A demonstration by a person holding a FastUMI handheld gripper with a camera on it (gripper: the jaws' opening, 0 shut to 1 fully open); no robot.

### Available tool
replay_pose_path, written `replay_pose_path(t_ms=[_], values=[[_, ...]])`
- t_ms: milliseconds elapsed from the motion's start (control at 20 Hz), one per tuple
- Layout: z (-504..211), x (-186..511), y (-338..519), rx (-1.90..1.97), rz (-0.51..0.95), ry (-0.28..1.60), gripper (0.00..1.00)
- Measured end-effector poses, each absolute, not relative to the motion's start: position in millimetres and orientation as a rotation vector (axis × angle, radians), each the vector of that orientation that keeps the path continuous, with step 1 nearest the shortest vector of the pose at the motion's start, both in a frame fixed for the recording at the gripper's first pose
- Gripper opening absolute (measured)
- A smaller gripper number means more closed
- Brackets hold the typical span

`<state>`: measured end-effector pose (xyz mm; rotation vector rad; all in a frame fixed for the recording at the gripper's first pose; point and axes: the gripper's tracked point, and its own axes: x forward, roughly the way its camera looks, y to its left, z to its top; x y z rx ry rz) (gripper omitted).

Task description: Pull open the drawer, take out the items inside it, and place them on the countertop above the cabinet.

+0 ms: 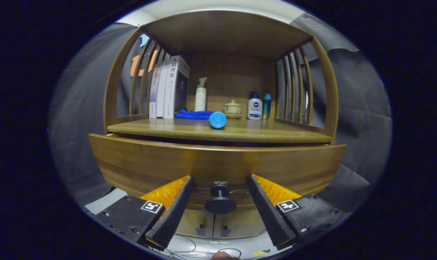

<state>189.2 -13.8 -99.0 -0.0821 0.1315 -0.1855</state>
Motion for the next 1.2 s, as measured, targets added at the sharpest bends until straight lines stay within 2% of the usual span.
replay_pose_path(t_ms=[750,1200], values=[[-97,227,-17,-0.102,-0.213,0.145,1.0],[-91,190,-11,-0.087,-0.125,0.189,1.0]])
